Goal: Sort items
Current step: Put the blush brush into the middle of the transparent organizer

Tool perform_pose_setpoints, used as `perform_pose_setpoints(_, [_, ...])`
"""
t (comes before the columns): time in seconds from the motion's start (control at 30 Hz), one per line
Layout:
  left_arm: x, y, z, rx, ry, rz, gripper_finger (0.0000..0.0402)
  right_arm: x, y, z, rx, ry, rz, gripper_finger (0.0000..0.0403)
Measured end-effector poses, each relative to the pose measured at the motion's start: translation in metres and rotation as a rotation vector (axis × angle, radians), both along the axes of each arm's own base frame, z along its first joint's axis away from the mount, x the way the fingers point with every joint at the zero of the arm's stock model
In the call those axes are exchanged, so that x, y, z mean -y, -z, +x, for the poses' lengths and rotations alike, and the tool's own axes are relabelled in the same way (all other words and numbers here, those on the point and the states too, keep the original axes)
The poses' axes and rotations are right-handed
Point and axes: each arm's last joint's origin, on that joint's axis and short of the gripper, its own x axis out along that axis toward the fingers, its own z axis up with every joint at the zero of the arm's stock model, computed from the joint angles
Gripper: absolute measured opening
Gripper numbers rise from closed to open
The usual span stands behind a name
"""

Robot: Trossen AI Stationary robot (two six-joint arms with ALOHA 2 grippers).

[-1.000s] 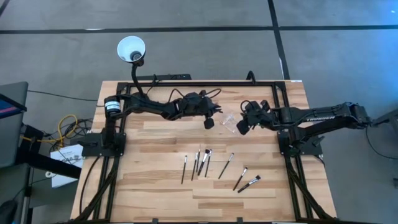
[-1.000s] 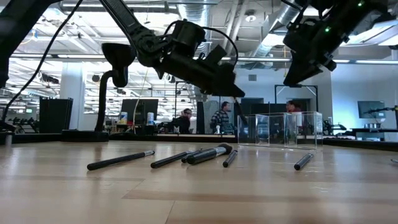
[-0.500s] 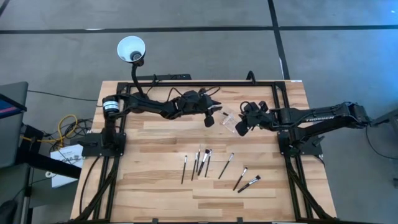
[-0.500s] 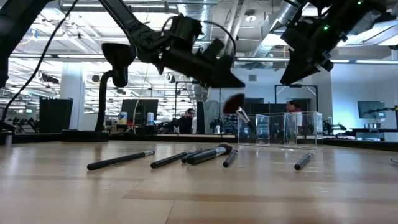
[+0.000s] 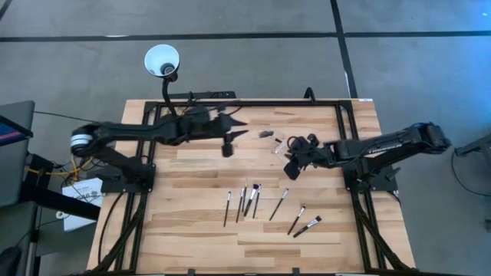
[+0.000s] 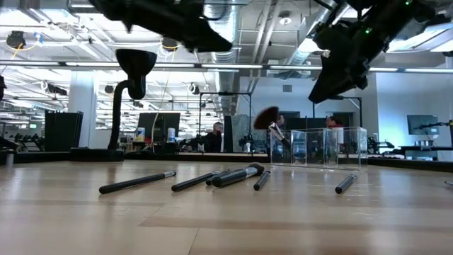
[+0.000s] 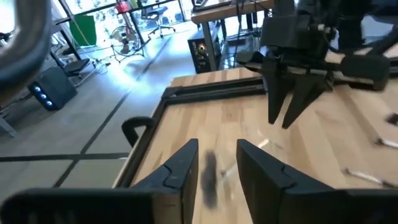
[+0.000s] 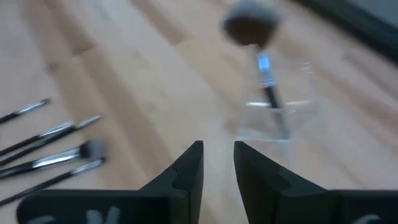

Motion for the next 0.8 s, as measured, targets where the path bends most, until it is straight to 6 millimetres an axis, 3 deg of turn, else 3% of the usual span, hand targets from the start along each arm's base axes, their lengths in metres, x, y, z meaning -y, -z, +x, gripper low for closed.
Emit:
perform_pose_setpoints(0.2, [0.009,0.023,-0.044,-0.033,-0.003,-0.012,0.0113,-0.024,-0.005,0.005,-0.002,-0.300,0.110,0.0121])
perform_pose_setpoints(0.37, [0.013,0.035,-0.063,-0.032,-0.008,-0.031,0.0113,-0.054,-0.004,-0.004,-0.048,-0.525,0.229,0.0149])
perform_pose_setpoints(0.57, [0.015,0.041,-0.068,-0.026,-0.017,-0.069,0.0113,-0.087,0.003,-0.024,-0.170,-0.573,0.296,0.0164])
perform_pose_setpoints(0.8, [0.014,0.037,-0.066,0.034,-0.022,-0.055,0.0113,-0.118,0.022,-0.055,-0.237,-0.468,0.369,0.0156])
